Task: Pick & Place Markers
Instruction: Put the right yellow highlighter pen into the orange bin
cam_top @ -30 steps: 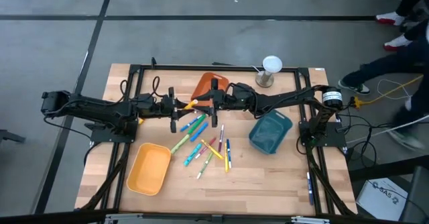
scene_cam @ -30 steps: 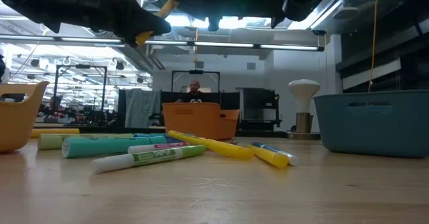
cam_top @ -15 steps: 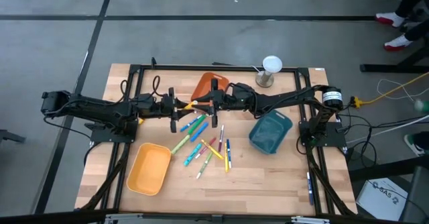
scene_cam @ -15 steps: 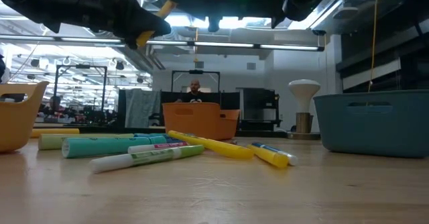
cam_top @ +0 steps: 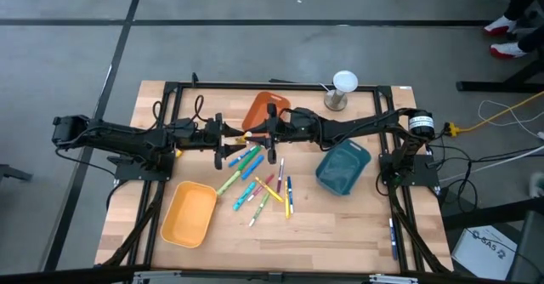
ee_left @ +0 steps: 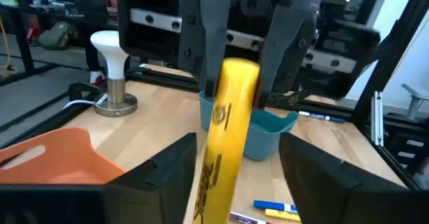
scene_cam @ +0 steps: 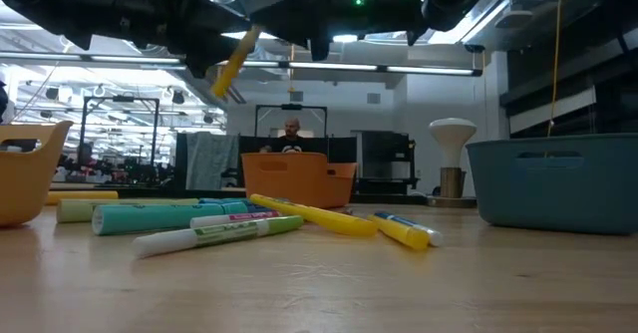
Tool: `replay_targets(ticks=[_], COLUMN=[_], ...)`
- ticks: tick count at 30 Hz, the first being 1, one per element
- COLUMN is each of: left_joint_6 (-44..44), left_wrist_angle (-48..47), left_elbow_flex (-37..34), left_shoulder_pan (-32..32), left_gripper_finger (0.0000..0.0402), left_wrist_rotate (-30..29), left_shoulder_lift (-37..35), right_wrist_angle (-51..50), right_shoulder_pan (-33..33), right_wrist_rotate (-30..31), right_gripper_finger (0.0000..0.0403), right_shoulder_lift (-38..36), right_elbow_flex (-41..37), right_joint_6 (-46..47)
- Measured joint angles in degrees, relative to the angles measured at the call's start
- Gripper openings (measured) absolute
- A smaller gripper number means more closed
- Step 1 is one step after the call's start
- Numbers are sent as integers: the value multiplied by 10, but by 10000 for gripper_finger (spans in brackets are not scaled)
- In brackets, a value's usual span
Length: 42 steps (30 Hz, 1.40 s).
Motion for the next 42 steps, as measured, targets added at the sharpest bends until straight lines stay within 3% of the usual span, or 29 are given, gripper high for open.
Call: replay_targets(ticks=[5, 13, 19, 24, 32, 42], left_joint_6=[0, 1, 0, 1, 0, 30], left_wrist_angle=[-1, -6, -5, -4, 2, -4], left_elbow_flex=[0, 0, 0, 0, 0, 46], left_shoulder_pan=[0, 0, -3, -5, -9, -53], left_gripper_finger=[234, 229, 230, 226, 224, 214], left_wrist_rotate=[0, -3, -3, -4, -7, -36], left_shoulder_lift=[-15, -34, -34, -34, -28, 12], right_wrist_angle=[-129, -300, -276, -192, -229, -217], right_shoulder_pan=[0, 17, 43, 50, 53, 53], right_wrist_rotate=[1, 20, 67, 87, 180, 185], right_gripper_finger=[78, 78, 78, 78, 78, 78], right_shoulder_lift=[0, -3, -28, -60, -96, -89], right_elbow_flex=[36, 76, 21, -61, -113, -159], right_joint_6=[-20, -49, -35, 11, 29, 62])
